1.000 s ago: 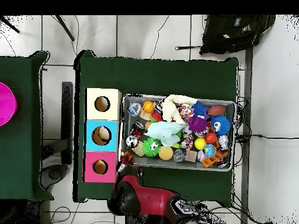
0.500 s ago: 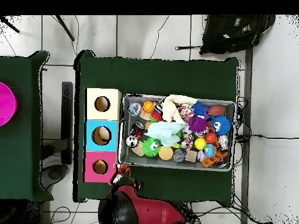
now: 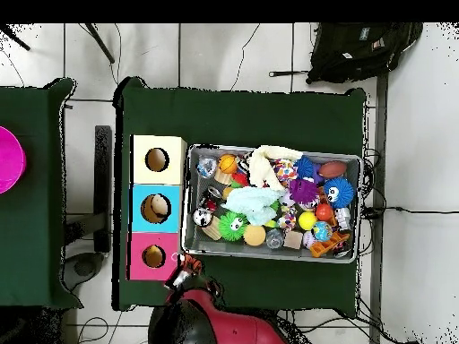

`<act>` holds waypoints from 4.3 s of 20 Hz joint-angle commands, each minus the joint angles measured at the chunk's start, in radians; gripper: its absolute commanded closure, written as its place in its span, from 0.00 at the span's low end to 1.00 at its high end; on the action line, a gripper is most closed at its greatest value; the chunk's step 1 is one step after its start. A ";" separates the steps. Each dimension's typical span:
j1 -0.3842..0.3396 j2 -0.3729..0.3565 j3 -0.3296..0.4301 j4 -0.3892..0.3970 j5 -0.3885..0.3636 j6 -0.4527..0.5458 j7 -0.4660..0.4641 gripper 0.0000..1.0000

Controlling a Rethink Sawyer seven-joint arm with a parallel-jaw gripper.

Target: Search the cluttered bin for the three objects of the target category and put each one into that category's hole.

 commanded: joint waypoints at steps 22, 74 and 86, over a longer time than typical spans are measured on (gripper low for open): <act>0.258 0.090 0.036 -0.001 0.224 -0.132 0.304 1.00; 1.209 0.509 -0.903 -0.551 0.500 0.461 0.814 1.00; 1.216 0.595 -0.916 -0.646 0.498 0.527 0.857 1.00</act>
